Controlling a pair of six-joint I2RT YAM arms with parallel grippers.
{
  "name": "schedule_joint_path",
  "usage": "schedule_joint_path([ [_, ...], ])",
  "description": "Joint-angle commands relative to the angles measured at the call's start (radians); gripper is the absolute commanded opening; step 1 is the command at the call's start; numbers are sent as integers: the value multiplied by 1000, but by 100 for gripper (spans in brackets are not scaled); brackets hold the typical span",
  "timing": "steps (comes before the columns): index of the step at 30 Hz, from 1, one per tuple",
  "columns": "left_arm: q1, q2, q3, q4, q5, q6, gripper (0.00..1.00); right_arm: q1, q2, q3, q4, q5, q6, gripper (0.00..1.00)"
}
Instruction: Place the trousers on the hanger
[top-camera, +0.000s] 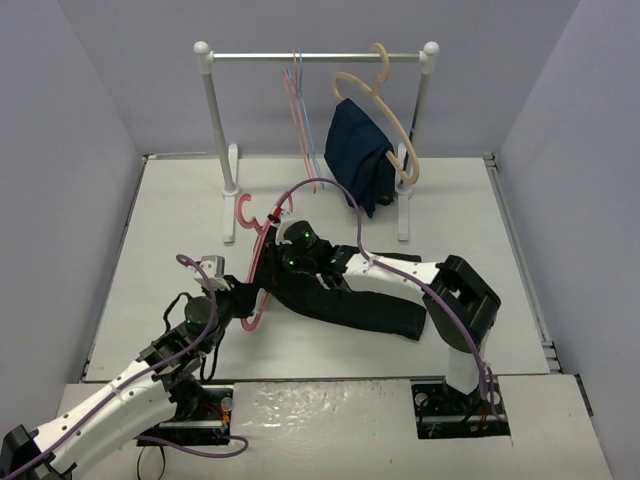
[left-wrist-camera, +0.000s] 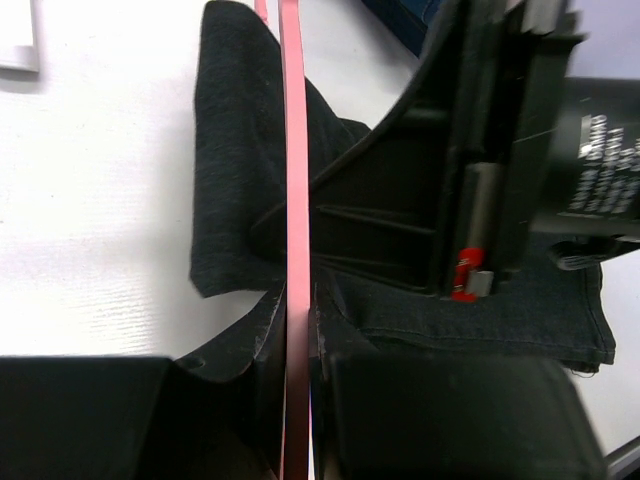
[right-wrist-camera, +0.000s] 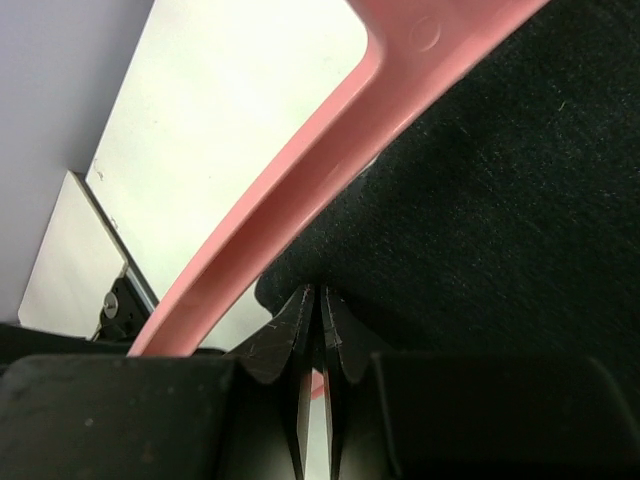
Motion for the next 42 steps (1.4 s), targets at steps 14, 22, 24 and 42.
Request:
schedule_joint_path([
  [14,-10,-49,43,89,-23,-20,0,7,-34,92,-61,50,-132,6],
  [22,-9,-54,37,76,-39,-17,0,6,-162,61,-198,98,-238,13],
  [24,-8,-45,40,80,-34,-16,0,6,-193,55,-206,99,-258,18],
  [42,-9,-6,62,112,6,-3,0,-66,-96,209,-125,-26,-622,69],
])
